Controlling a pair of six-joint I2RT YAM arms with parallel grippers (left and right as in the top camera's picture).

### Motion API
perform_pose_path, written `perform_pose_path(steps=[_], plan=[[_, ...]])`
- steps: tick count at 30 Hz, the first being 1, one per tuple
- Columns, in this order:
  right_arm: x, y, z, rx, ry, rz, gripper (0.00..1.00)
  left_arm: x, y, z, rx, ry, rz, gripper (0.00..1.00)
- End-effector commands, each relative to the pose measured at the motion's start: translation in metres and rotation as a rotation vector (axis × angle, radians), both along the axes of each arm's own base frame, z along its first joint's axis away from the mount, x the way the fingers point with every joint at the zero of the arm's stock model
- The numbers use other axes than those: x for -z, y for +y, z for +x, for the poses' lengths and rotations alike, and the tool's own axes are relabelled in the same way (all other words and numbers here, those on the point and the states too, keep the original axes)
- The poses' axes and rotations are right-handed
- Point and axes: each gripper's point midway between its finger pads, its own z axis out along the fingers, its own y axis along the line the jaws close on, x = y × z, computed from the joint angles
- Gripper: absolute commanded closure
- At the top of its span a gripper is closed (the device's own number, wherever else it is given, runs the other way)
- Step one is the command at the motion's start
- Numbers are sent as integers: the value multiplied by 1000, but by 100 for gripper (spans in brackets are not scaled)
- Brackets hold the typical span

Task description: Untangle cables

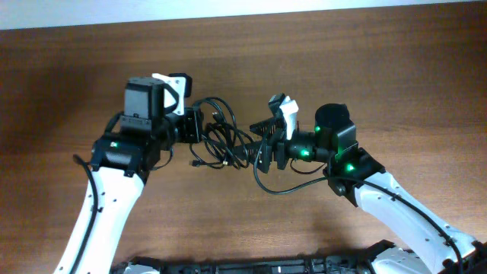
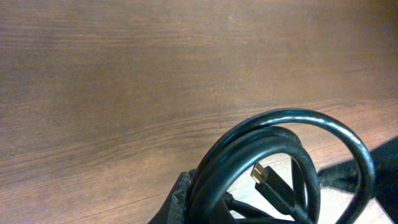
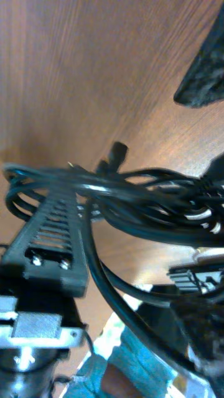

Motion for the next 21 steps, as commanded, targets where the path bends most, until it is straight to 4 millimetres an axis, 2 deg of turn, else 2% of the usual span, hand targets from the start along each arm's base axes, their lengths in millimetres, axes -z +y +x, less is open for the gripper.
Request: perform_pose_path(steps=[1, 3, 5, 8, 12, 16, 19, 21], plan=[[-6, -16, 20, 90, -22, -7, 1, 5, 9, -3, -32, -3, 96, 100], [7, -38, 31, 154, 44, -36, 1, 9, 18, -4, -59, 7, 139, 100], [12, -48, 34, 173, 75, -42, 1, 10, 18, -5, -44, 5, 151, 100], [-2, -52, 30, 158, 49, -16, 2, 13, 19, -9, -41, 28, 155, 100], [-29, -53, 10, 135, -3, 11, 1, 13, 14, -12, -23, 36, 134, 100], [-27, -34, -10, 89, 10, -12, 1, 13, 8, -14, 1, 40, 111, 100], [-5, -17, 1, 234, -11, -133, 2, 13, -6, -19, 44, 39, 110, 100], [7, -3, -5, 238, -14, -178, 2, 13, -12, -22, 63, 36, 117, 100]])
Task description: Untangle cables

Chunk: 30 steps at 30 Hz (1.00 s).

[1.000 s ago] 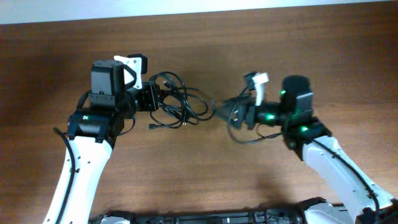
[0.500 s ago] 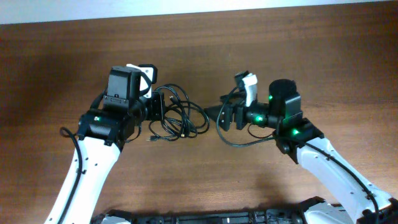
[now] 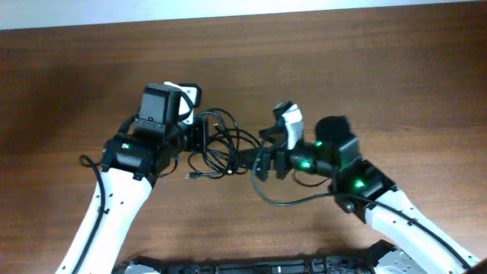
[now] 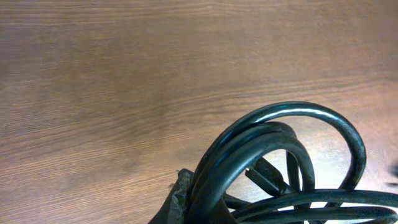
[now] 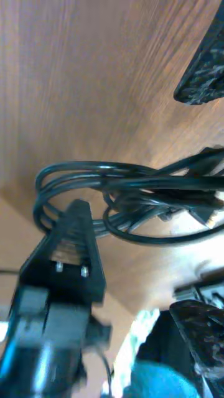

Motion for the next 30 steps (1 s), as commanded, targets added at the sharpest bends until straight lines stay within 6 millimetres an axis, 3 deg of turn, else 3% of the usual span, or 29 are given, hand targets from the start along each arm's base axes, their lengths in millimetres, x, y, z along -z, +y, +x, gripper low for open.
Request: perform_pose_path(steps=[1, 3, 5, 6, 8, 9, 11, 13, 15, 19, 21, 22, 23, 25, 27, 30], plan=[[15, 10, 7, 86, -30, -93, 2, -4, -12, -5, 51, -13, -9, 100], [33, 12, 9, 115, -9, -151, 1, -4, -12, -5, 51, -13, -9, 100], [49, 13, 8, 113, 26, -186, 35, -4, -12, -5, 51, -12, -9, 100], [54, 13, 8, 110, 38, -196, 65, -4, -12, -5, 51, -12, -9, 100], [52, 9, 9, 122, 40, -197, 94, -2, -8, -5, 37, -11, 10, 100], [50, 3, 12, 140, 42, -197, 96, 2, 5, -5, -6, -5, 74, 100], [41, -26, 18, 213, 58, -200, 96, 13, 43, -12, -188, 47, 209, 100], [29, -54, 22, 287, 58, -192, 96, 18, 67, -22, -327, 88, 283, 100], [2, -91, 25, 392, 19, -152, 96, 19, 73, -25, -381, 100, 287, 100], [-32, -136, 20, 547, -21, -70, 96, 19, 73, -25, -509, 114, 209, 100], [-26, -142, 17, 563, 5, -87, 96, 19, 72, -25, -544, 120, 184, 100], [-18, -143, 15, 564, 37, -105, 91, 20, 69, -25, -541, 126, 166, 100], [-7, -141, 11, 544, 83, -124, 75, 20, 64, -24, -526, 133, 140, 100], [5, -126, 5, 454, 150, -112, 63, 20, 62, -24, -521, 133, 134, 100], [21, -103, -3, 303, 238, -97, 53, 17, 37, -19, -304, 117, 100, 100], [48, -85, -8, 154, 319, -116, 50, 4, -8, -16, 15, 59, -13, 100]])
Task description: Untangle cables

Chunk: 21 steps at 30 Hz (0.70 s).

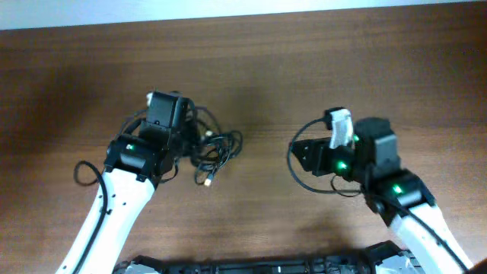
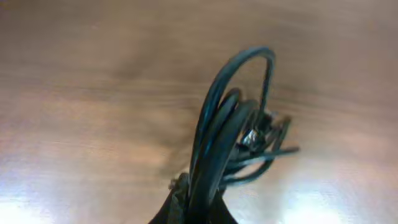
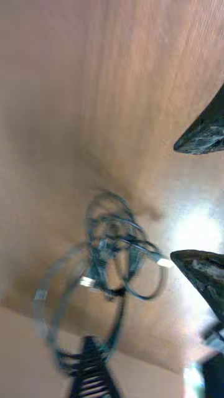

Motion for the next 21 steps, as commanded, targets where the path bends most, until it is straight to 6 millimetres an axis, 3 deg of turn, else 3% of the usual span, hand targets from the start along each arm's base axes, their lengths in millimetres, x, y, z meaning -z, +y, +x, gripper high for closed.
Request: perform_pose_path(steps=[1, 5, 7, 10, 14, 18, 21], plan=[[16, 32, -19, -294, 45, 81, 42, -17, -53, -6, 406, -64, -133, 100], [34, 48, -21, -449, 39, 127, 20, -23, -72, -14, 551, -85, -193, 100], [37, 52, -16, -458, 29, 127, 19, -25, -75, -15, 562, -85, -211, 100], [32, 74, -24, -540, -27, 130, 36, -27, -80, -17, 578, -88, -238, 100], [46, 90, -31, -557, -53, 11, 37, -27, -80, -17, 572, -87, -242, 100], [64, 91, -28, -509, -75, -142, 38, -32, -82, -11, 528, -99, -272, 100], [73, 84, -19, -453, -102, -243, 51, -35, -83, -7, 508, -112, -288, 100]])
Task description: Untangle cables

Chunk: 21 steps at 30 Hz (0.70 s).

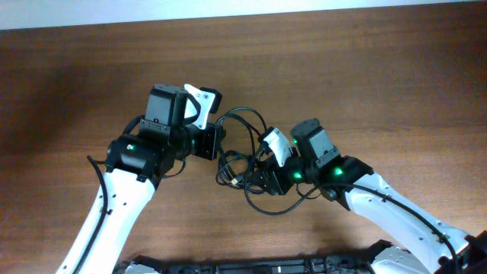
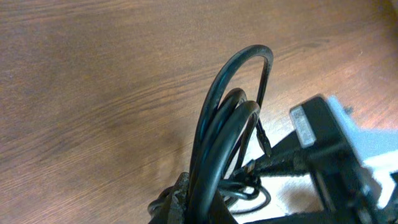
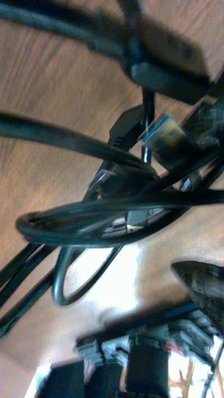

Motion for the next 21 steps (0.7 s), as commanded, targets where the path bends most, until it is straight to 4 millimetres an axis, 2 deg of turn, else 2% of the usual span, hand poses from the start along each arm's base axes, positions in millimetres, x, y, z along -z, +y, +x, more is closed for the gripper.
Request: perform_pose_path(steps=[1, 2, 4, 5, 7, 9, 10, 12, 15, 17, 19, 21], plan=[[12, -16, 22, 113, -92, -139, 56, -9, -5, 0, -11, 4, -54, 100], [14, -22, 28, 145, -112, -171, 65, -9, -5, 0, -11, 4, -53, 100], [13, -22, 29, 149, -116, -169, 96, -9, -5, 0, -12, 4, -53, 100], [10, -19, 29, 148, -109, -151, 96, -9, -5, 0, -12, 3, -52, 89], [-11, -2, 25, 106, -74, -51, 96, -8, -5, -1, -12, 10, -50, 49], [-28, 4, 32, 176, -18, 9, 96, -5, -3, -3, -18, 23, -37, 9], [-32, 7, 36, 200, -8, 33, 96, -3, -2, -4, -20, 29, -32, 0], [-37, 8, 40, 217, -18, 51, 96, 0, 2, -6, -29, 44, -14, 1], [-32, -1, 50, 280, -52, 4, 96, 10, 6, -13, -66, 105, -4, 1], [-30, -8, 58, 364, -36, -8, 96, 34, 24, -14, -263, 207, 24, 1], [-30, -9, 59, 382, -25, -4, 96, 71, 48, -23, -559, 351, 36, 1], [-32, -5, 54, 354, -9, 15, 96, 90, 48, -27, -627, 397, 8, 1]])
